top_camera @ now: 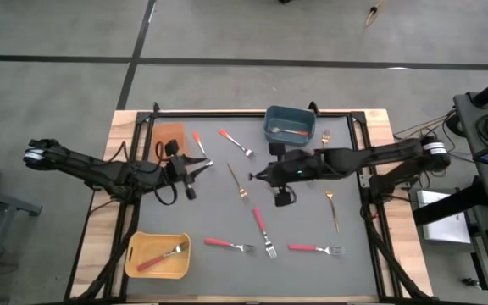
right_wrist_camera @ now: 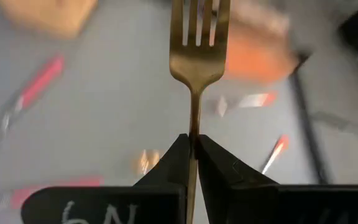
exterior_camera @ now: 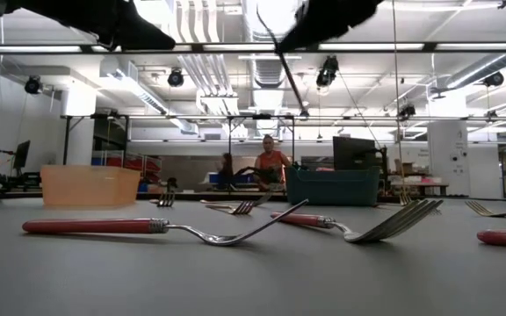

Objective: Sort silverware by color (type)
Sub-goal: Put the gold fork into the orange bin

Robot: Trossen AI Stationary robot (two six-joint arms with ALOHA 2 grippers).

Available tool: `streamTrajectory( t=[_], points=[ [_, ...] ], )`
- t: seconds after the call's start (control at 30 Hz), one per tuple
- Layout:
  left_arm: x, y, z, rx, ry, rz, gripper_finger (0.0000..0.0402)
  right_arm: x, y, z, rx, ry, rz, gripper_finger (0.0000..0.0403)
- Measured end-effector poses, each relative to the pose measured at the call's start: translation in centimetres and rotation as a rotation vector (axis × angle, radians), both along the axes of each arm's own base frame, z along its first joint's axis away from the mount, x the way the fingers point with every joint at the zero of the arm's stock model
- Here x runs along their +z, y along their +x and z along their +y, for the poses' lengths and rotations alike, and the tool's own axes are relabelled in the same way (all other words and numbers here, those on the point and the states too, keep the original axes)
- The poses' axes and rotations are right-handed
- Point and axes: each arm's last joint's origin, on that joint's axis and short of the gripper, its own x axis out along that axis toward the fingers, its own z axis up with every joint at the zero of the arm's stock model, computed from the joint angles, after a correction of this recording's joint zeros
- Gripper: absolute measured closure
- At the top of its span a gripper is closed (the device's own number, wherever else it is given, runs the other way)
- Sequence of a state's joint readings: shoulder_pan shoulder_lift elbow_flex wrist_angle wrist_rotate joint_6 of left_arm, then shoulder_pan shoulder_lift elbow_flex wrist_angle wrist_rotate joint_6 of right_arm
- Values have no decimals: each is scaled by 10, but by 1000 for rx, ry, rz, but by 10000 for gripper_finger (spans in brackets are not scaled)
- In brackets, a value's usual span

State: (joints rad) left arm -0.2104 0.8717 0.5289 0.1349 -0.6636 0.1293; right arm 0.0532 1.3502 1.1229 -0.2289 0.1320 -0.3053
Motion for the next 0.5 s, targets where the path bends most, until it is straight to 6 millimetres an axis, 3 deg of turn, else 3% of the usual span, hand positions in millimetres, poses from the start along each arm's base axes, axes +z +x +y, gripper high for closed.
streamTrajectory(
  t=[0.27,0.5],
  points=[
    [-5,11,-2,7,-51,-27,326,-18,-8,-2,-29,59,-440,391],
    [-12,22,-5,7,-55,-27,326,-45,-5,-6,-167,98,-588,392]
  ],
)
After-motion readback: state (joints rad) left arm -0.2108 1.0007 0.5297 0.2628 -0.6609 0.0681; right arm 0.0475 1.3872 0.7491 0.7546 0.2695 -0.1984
